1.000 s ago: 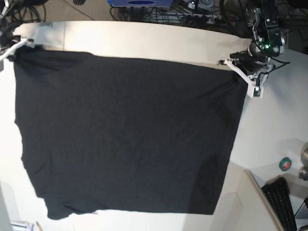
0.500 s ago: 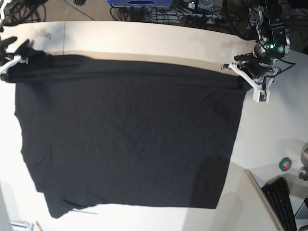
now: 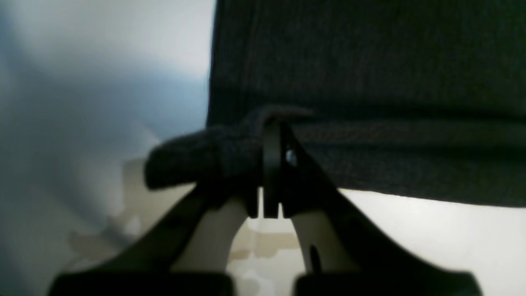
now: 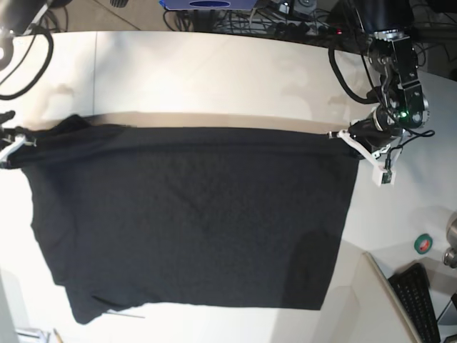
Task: Layout the t-shirt on the table in an organized manner, then fold the t-shirt properly
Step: 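Drag the held shirt edge with both grippers to square it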
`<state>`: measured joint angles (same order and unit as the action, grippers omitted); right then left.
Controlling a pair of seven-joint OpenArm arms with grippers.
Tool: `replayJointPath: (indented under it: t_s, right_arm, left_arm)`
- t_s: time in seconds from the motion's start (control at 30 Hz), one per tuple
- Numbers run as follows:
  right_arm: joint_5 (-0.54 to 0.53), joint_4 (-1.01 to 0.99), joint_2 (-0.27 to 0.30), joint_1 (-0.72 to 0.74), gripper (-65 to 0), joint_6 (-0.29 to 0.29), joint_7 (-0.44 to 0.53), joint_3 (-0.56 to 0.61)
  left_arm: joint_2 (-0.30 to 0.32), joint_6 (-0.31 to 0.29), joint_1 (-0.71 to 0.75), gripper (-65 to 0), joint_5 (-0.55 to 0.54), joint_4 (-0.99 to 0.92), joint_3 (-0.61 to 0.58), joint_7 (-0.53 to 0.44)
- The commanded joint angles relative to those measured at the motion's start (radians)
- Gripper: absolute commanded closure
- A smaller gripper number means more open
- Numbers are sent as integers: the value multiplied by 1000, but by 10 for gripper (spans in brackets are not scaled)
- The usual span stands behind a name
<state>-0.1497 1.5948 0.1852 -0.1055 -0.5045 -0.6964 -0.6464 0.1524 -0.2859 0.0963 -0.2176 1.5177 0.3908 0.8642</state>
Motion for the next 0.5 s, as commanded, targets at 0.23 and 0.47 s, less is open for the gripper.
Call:
replayJointPath:
  t_s: [0.23,0.47]
  right_arm:
    - [0,-119,27,123,0,11,24,21]
    - [109,-195,24,221,0,8,27,21]
  left_arm:
    - [13,6,-116,0,-6,-82,4,-20]
    - [13,6,-201,0,-1,-159,4,-23]
